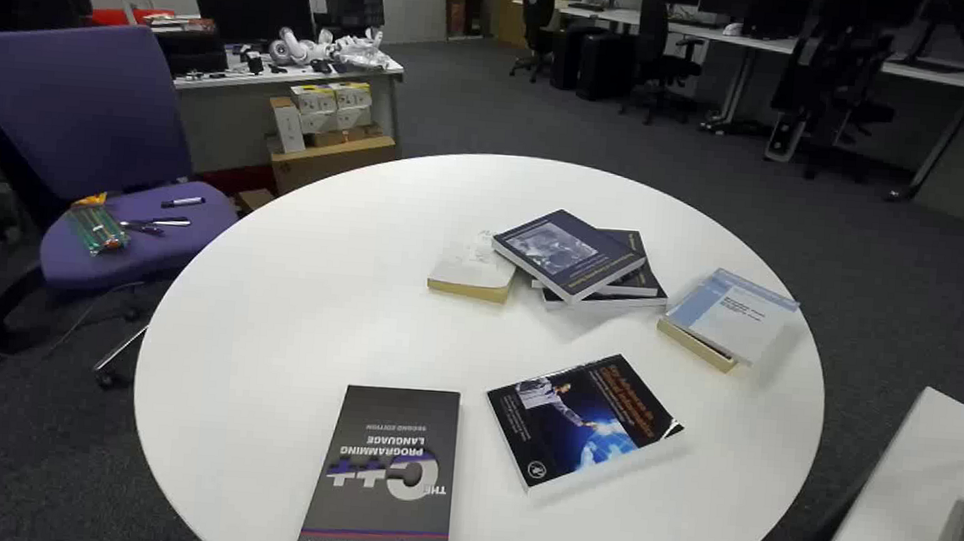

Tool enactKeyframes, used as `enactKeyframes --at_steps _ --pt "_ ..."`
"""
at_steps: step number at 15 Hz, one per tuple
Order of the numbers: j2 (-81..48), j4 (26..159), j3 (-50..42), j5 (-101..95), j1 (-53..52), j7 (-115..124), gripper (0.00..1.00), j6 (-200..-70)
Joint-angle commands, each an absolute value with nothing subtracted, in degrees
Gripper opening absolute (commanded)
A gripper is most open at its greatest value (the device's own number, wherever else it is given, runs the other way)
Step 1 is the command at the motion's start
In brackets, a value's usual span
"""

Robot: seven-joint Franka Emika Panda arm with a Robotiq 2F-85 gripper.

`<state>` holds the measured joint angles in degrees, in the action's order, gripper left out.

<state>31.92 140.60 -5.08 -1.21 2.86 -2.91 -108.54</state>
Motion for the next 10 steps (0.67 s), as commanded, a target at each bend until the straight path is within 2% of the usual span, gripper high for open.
enactKeyframes --at_steps 1,10 --pt "31.86 140.49 -4.82 -1.05 3.18 -3.06 1.0 -108.4" --pt "14.12 129.9 -6.29 0.51 3.12 -4.23 1.0 -121.27"
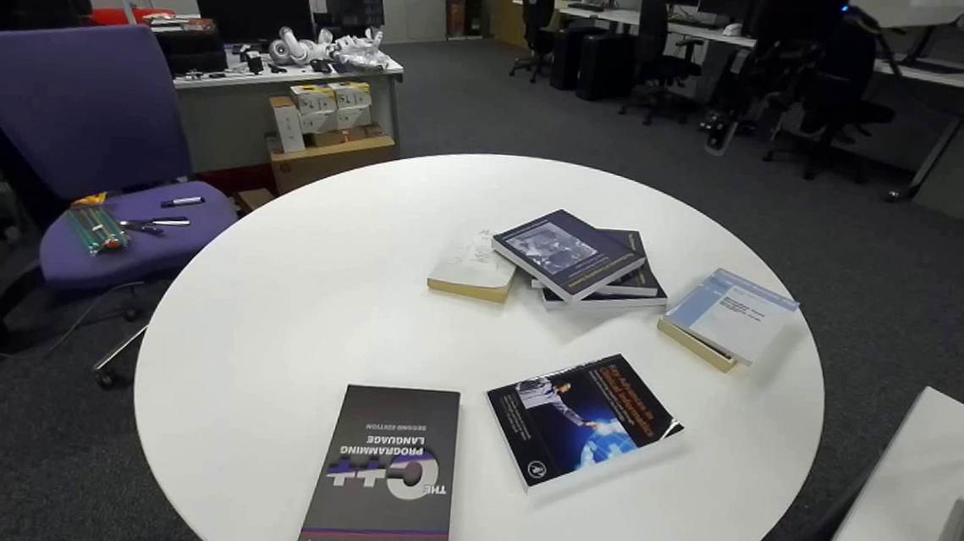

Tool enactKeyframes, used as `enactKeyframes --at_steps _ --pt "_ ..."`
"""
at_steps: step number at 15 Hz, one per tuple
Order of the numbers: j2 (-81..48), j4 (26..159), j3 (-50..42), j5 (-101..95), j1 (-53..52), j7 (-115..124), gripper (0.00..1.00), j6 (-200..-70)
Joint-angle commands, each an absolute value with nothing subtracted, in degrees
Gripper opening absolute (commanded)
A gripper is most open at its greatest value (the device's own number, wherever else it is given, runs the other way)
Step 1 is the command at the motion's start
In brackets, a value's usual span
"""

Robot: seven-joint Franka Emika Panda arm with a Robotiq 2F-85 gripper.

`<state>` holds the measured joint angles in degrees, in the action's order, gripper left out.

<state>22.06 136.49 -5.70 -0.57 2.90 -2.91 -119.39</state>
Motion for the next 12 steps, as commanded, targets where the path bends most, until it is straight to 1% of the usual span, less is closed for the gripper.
enactKeyframes --at_steps 1,6,9,10,12 --pt "11.04 127.6 -6.15 -0.54 3.3 -4.5 1.0 -122.06" --pt "-2.26 113.99 -6.08 -3.58 4.05 -6.45 1.0 -120.13" --pt "-7.01 107.11 -6.07 -5.12 4.43 -6.26 1.0 -118.76" --pt "-4.19 112.89 -5.58 -3.75 4.14 -4.75 1.0 -121.73" --pt "-6.62 109.48 -5.61 -4.16 4.4 -4.75 1.0 -121.09"
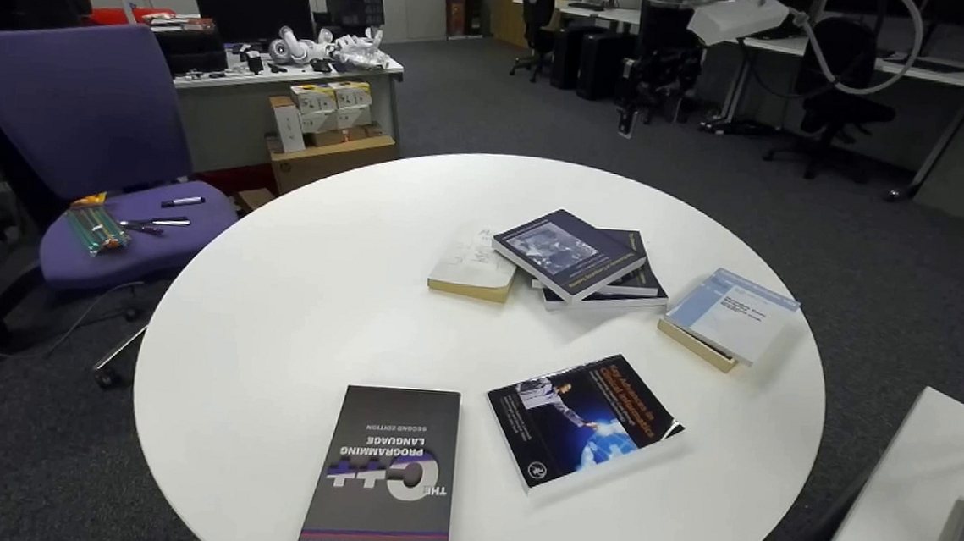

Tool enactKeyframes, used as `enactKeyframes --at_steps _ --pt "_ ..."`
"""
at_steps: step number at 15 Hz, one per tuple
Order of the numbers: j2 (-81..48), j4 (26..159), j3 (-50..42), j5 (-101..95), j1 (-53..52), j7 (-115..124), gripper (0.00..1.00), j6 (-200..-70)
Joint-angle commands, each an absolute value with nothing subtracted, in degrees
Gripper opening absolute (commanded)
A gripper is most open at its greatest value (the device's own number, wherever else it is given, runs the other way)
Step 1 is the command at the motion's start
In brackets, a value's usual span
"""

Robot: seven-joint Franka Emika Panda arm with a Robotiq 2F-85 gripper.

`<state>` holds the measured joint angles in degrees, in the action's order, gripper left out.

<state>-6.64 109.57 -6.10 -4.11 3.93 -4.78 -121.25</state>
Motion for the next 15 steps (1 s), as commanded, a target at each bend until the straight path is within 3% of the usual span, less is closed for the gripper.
enactKeyframes --at_steps 1,7,15 --pt "-7.1 108.79 -5.62 -4.2 4.44 -4.75 1.0 -120.96" --pt "-8.11 107.38 -5.81 -4.26 4.61 -4.4 1.0 -120.57" --pt "-27.82 87.17 -7.19 -5.54 5.83 -0.48 1.0 -118.88"
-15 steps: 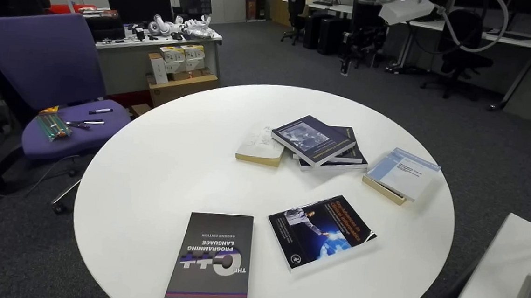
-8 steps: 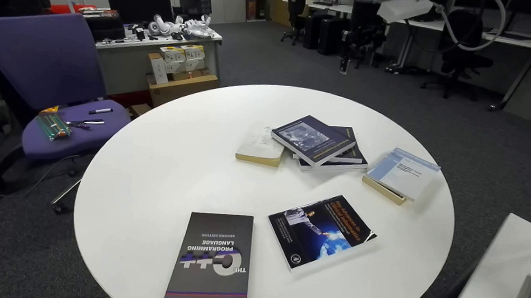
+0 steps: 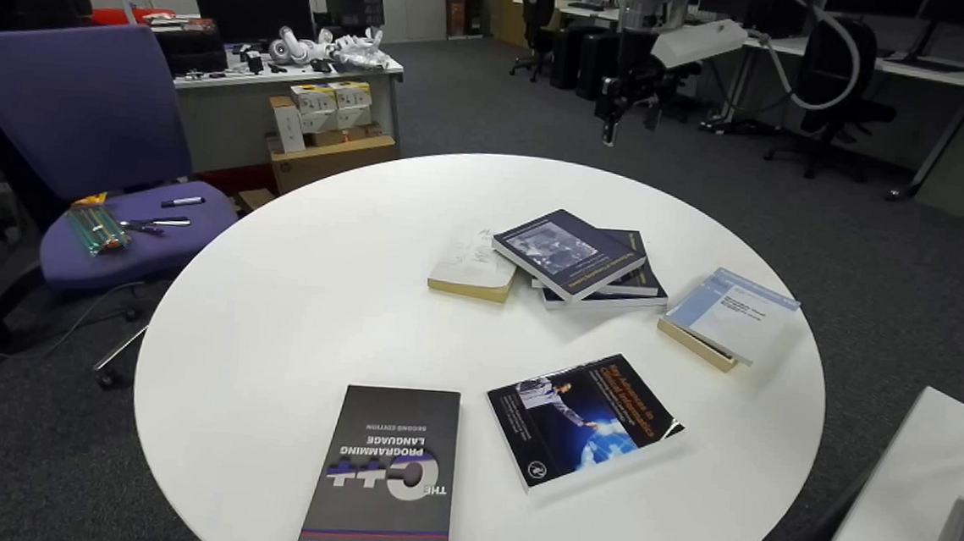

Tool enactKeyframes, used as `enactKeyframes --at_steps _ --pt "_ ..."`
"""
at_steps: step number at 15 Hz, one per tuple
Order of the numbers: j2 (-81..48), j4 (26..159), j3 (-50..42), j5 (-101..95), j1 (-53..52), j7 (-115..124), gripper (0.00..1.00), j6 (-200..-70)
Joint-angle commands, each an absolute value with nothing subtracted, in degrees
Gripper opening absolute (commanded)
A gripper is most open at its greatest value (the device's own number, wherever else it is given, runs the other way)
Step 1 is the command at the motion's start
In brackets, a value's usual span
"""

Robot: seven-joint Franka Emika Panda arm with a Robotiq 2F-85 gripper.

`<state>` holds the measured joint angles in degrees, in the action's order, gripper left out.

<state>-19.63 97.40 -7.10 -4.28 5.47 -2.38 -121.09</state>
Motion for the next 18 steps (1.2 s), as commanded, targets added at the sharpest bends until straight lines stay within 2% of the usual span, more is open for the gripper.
enactKeyframes --at_steps 1,12,18 --pt "-30.34 84.37 -7.4 -6.01 5.54 0.33 1.0 -118.57" --pt "-52.32 59.31 -8.19 -7.61 2.06 8.34 1.0 -118.52" --pt "-61.06 49.31 -11.76 -12.88 -0.85 12.86 1.0 -120.36"
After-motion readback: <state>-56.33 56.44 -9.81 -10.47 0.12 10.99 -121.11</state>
